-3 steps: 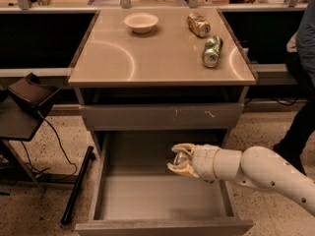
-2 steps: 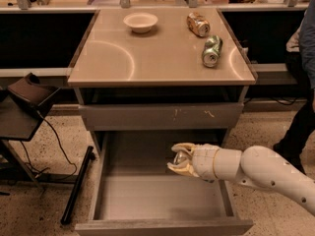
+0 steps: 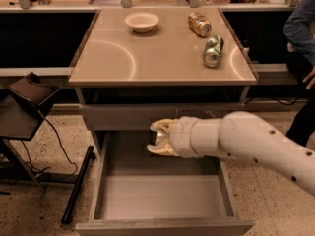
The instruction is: Pick redbull can from middle drawer and place on counter
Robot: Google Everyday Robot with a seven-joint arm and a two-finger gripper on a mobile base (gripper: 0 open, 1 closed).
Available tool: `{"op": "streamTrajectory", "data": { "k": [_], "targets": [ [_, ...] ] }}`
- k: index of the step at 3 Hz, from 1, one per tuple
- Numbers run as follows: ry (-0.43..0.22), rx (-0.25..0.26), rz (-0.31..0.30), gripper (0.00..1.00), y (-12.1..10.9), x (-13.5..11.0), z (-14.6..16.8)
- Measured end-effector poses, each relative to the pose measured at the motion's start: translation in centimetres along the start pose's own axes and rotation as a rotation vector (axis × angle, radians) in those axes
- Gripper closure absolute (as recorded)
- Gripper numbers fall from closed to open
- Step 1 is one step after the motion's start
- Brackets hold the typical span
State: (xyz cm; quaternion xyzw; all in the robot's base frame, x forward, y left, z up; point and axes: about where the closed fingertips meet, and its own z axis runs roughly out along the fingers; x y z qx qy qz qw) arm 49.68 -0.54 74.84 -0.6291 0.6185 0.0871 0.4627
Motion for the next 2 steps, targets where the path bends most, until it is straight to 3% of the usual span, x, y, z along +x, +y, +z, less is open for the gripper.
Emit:
{"op": "streamTrajectory", "data": {
  "k": [1, 2],
  "targets": [
    [0.017, -0.015, -0.183, 1.00, -4.5, -11.7, -1.2],
    [-0.016, -0.003, -0.272, 1.00, -5.6, -18.0, -1.7]
  ]
}}
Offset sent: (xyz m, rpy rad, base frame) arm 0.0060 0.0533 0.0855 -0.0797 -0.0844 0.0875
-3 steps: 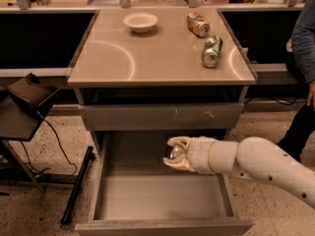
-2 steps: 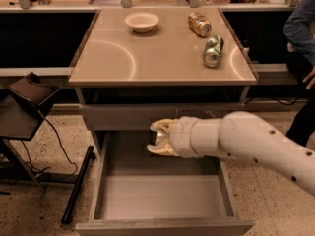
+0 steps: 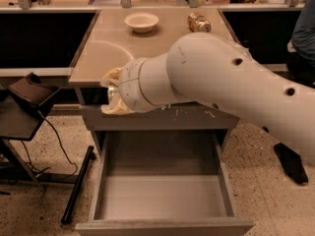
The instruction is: Pick redbull can from middle drawer and place on counter
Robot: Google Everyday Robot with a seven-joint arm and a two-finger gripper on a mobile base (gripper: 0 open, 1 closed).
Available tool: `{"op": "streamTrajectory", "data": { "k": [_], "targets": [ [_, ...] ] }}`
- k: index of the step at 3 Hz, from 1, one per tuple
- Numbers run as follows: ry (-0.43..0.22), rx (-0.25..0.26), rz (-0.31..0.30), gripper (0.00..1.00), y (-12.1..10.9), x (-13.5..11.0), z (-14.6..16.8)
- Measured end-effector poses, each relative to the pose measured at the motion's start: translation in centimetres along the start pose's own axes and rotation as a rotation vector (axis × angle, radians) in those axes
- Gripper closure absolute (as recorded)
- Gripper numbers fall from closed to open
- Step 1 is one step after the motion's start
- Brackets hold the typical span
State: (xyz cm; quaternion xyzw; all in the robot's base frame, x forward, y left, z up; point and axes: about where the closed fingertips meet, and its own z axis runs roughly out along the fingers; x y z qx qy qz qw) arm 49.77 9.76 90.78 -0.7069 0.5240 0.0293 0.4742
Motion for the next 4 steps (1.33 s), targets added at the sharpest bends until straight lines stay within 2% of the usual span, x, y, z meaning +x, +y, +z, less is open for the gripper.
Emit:
{"op": "streamTrajectory", "data": {
  "k": [1, 2, 3, 4],
  "targets": [
    [0.032, -0.004, 0.006, 1.00, -1.3, 1.5, -0.3],
    [0.126, -0.033, 0.035, 1.00, -5.0, 5.8, -0.5],
    [0.256, -0.079, 0.013, 1.00, -9.9, 11.1, 0.7],
    [0.305, -0.161, -0.058, 1.00, -13.4, 13.3, 4.8]
  ]
}}
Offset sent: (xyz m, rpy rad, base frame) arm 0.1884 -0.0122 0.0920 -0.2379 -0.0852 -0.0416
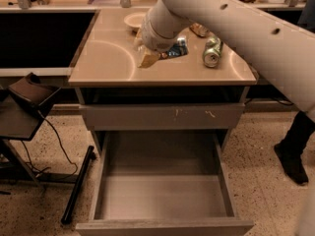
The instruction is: Pick redbull can from middle drawer and place on counter
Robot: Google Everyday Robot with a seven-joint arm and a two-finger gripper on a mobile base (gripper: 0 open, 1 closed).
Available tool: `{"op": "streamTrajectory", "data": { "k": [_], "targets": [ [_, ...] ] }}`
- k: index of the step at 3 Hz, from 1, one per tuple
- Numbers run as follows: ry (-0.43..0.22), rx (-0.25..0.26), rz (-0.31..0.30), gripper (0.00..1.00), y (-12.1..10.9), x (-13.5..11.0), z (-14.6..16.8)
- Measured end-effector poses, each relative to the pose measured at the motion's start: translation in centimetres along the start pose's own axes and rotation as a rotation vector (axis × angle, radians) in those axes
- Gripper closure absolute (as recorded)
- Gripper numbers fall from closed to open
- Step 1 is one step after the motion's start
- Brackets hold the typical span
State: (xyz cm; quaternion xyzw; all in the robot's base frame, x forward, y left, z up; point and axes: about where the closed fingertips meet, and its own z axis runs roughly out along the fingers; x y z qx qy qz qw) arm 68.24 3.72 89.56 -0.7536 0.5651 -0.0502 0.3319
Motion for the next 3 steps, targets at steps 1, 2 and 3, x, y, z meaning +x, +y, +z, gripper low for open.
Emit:
{"op": "streamTrajectory", "data": {
  "k": [1, 2, 3],
  "targets": [
    [-0.053, -0.072, -0.054, 1.00, -2.9, -1.4, 5.7],
    [-0.148, -0.092, -0.037, 1.00, -5.2, -1.4, 10.0],
    [-0.224, 0.004, 0.028, 1.00, -9.4, 0.2, 9.9]
  ]
}}
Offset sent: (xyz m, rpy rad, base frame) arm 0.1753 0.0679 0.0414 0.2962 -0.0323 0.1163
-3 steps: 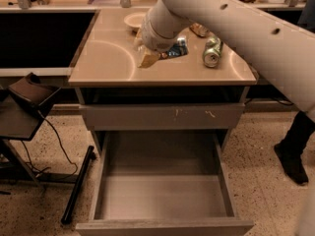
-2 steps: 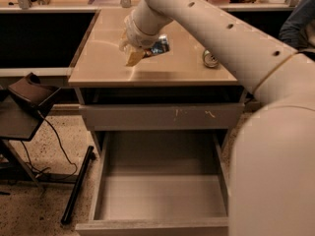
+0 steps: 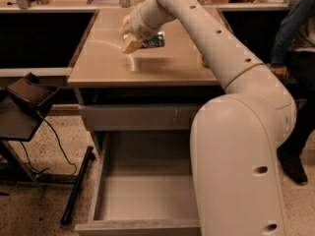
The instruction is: Pick redbull can from middle drawer and place on counter
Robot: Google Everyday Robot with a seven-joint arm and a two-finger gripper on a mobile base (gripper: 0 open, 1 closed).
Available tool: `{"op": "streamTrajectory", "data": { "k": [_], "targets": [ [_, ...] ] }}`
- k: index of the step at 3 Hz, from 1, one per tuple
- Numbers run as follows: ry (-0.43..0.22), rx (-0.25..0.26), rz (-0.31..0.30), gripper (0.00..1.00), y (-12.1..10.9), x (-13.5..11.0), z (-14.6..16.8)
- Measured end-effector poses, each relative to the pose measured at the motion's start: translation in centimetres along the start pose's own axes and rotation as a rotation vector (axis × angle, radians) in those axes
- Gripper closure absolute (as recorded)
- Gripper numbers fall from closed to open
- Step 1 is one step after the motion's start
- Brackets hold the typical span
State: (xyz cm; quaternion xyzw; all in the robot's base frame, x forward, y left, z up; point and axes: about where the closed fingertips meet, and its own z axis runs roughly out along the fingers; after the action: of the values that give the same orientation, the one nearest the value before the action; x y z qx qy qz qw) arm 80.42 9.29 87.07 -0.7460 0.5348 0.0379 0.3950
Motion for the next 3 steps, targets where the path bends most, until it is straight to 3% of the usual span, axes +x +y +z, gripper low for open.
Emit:
{"op": "streamTrajectory", "data": {
  "k": [1, 3],
  "targets": [
    [-0.011, 0.043, 0.002, 0.81, -1.74, -0.25, -1.30],
    [-0.011, 0.043, 0.002, 0.34, -1.73, -0.26, -1.30]
  ]
}}
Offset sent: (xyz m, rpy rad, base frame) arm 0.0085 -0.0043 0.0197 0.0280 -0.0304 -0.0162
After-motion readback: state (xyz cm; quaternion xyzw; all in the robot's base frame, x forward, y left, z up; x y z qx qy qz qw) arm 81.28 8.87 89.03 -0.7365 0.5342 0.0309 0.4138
